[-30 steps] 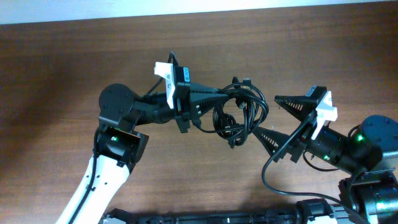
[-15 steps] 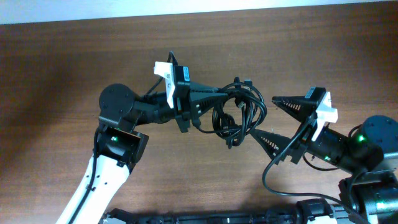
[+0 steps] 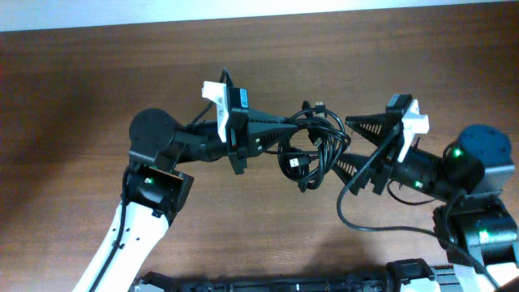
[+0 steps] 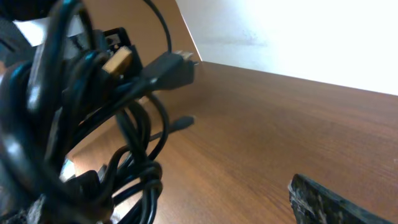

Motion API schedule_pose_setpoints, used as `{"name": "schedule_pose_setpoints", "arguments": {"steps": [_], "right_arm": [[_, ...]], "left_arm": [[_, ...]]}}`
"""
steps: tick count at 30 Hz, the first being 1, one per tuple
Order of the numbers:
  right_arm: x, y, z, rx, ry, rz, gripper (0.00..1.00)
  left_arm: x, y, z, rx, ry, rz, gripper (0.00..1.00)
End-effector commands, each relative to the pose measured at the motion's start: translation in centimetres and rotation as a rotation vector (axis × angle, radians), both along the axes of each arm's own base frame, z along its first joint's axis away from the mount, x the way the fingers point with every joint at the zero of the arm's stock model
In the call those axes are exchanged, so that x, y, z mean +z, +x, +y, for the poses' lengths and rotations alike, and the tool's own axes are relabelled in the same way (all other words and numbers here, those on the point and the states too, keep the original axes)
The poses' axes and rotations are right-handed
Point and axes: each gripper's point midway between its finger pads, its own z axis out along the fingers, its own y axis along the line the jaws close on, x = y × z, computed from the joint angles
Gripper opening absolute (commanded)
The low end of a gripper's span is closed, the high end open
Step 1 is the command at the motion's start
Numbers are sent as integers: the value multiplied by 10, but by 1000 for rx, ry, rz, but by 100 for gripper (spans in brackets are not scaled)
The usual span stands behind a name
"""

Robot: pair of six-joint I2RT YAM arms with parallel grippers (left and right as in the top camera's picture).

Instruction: Untangle cables

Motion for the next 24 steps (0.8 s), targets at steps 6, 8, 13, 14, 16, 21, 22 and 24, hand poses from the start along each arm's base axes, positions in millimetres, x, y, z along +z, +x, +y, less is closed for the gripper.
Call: {"name": "schedule_pose_setpoints", "arguments": {"steps": [6, 8, 13, 14, 16, 21, 22, 24], "right_arm": [[-7, 35, -11, -117, -18, 39, 92], [-14, 48, -22, -203, -45, 52, 92], [-26, 68, -45, -369, -100, 73, 92], [-31, 71, -52, -415, -119, 87, 92], [-39, 74, -63, -476, -148, 115, 92], [-63, 71, -82, -581, -221, 204, 92], [-65, 71, -83, -586, -227, 212, 92], [-67, 69, -85, -597, -236, 221, 92]], "left_arm": [[7, -29, 0, -135, 14, -39, 0], [5, -36, 1, -175, 22, -42, 0], [3, -48, 2, -243, 34, -52, 0], [3, -48, 2, -247, 35, -53, 0], [4, -48, 2, -247, 34, -55, 0], [7, -49, 3, -244, 25, -81, 0], [7, -49, 3, -244, 24, -84, 0], [7, -49, 3, -244, 24, -84, 0]]}}
